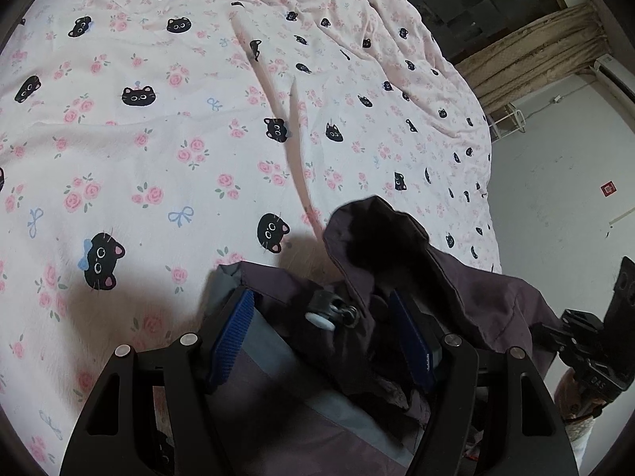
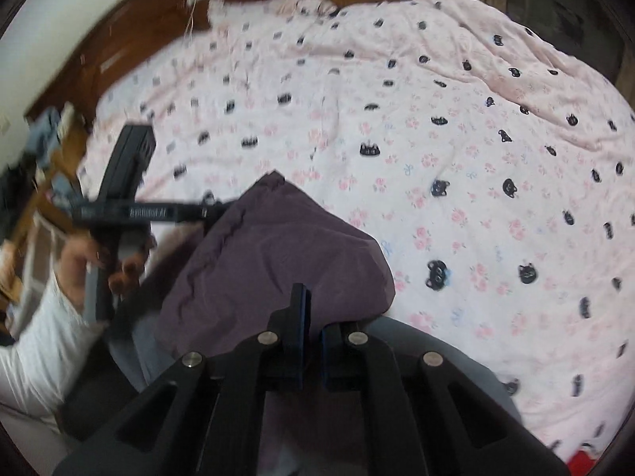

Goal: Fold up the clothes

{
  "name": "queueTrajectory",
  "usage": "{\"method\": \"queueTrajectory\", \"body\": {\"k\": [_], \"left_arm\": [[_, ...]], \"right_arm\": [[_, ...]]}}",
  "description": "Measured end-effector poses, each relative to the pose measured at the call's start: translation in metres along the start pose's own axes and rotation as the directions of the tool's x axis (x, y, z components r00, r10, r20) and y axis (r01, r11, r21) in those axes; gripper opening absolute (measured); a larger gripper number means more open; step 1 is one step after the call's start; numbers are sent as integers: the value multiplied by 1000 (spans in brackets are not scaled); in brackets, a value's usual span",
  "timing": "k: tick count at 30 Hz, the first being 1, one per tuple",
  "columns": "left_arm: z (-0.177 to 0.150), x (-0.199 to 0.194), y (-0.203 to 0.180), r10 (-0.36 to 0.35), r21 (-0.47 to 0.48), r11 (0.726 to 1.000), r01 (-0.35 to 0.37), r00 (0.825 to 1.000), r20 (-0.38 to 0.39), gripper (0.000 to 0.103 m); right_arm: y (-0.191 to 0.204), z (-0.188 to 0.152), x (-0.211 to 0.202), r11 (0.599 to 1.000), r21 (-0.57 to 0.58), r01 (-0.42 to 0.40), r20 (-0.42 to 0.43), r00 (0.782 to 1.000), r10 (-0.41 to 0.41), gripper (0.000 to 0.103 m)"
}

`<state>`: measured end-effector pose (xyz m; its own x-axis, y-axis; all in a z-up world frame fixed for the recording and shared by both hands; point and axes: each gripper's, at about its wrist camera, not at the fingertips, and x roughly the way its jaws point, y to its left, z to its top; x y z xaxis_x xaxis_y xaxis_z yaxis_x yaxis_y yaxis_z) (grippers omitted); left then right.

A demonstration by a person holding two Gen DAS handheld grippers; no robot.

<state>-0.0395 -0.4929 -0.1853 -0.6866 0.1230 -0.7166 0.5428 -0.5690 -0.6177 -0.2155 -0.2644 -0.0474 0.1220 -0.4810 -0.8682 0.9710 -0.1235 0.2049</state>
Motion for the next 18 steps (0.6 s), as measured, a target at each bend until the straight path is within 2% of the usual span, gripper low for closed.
{"method": "queueTrajectory", "body": {"k": [4, 7, 10, 11, 12, 14, 17, 18], "left_arm": [[1, 4, -3, -1, 2, 1000, 1, 1000, -4, 65], [1, 7, -5, 6, 6, 1000, -6, 1000, -10, 65], [-1, 10, -6, 16, 10, 1000, -16, 1000, -19, 65], [-1, 12, -6, 21, 12, 1000, -21, 1000, -22, 65], [-2, 12, -7, 24, 13, 1000, -23, 999, -24, 65], [-2, 13, -7, 25, 13, 1000, -25, 999, -25, 65], [-2, 14, -7, 27, 14, 1000, -27, 999, -27, 65], [-2, 14, -7, 28, 14, 1000, -28, 999, -28, 65]], "right_arm": [[9, 2, -4, 999, -30, 28, -92, 995, -31, 7], [-4, 2, 2, 999, 32, -10, -182, 983, 16, 13], [-22, -2, 14, 996, 94, -8, -280, 959, 34, 34], [-28, -3, 19, 993, 114, -6, -311, 949, 42, 48], [-34, -4, 22, 991, 134, -4, -339, 939, 50, 53], [-49, 2, 14, 983, 180, -31, -304, 949, 86, 59], [-77, 10, 7, 954, 284, -100, -232, 958, 169, 72], [-86, 13, 6, 941, 316, -120, -209, 959, 193, 73]]}}
